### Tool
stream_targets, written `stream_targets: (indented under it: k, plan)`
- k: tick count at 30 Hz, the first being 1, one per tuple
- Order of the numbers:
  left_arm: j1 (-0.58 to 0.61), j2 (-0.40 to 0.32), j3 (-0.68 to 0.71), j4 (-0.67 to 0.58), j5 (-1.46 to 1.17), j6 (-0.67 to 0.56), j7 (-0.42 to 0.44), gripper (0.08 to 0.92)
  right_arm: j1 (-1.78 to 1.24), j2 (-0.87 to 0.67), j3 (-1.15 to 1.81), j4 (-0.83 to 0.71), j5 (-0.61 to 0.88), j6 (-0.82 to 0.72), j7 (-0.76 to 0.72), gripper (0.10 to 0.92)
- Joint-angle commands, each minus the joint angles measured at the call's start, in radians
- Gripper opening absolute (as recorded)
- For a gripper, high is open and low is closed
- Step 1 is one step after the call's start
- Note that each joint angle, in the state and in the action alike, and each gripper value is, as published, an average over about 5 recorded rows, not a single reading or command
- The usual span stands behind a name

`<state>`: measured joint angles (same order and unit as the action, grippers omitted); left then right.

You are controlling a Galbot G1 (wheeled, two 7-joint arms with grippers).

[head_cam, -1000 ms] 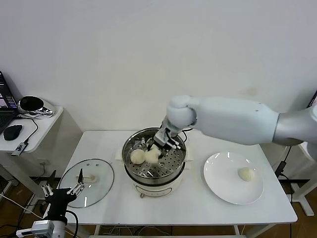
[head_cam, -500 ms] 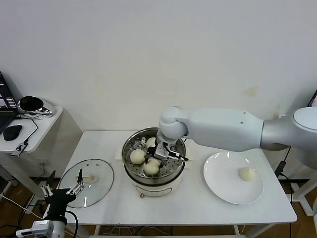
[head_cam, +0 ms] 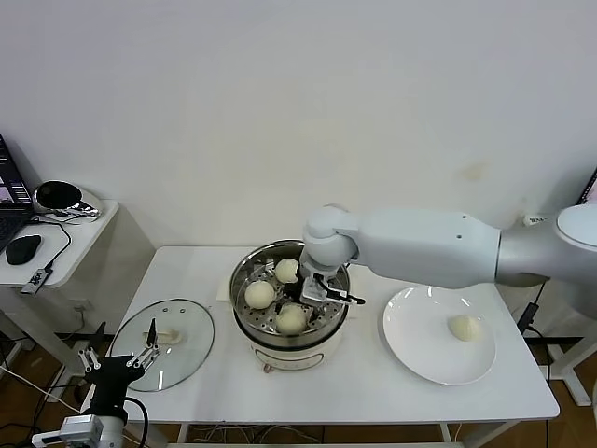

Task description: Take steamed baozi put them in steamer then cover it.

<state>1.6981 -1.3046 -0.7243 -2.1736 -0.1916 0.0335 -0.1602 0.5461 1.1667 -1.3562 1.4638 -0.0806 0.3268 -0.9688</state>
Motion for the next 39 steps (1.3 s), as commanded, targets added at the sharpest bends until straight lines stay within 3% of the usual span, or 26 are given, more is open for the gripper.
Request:
stream_targets:
  k: [1,9,17,23,28,39]
  plan:
    - [-0.001,0.003,0.001,-0.003,0.000,0.001,0.000,0.823,0.062,-0.047,0.048,0.013,0.079,-0.088,-0.011,0.804]
    - [-0.005,0.017,0.008,-0.007,-0.002,0.001,0.001,0.823,0.182,-0.292,0.044,0.093,0.262,-0.566,-0.042,0.823]
    - [-0.015,0.033,0.027,-0.008,0.000,0.004,0.001,0.823,0.185,-0.625,0.024,0.249,0.297,-0.781,-0.067,0.823]
    - [-0.017,0.036,0.048,-0.005,0.008,0.002,0.000,0.823,-0.004,-0.785,0.108,0.223,0.109,-0.713,-0.107,0.823]
    - [-0.015,0.035,0.047,-0.006,0.010,0.001,-0.001,0.823,-0.309,-0.846,0.391,0.143,-0.021,-0.595,-0.140,0.823]
    - [0.010,0.026,0.031,-0.011,0.023,-0.003,-0.001,0.823,-0.789,-0.739,0.842,-0.121,-0.173,-0.433,-0.133,0.823]
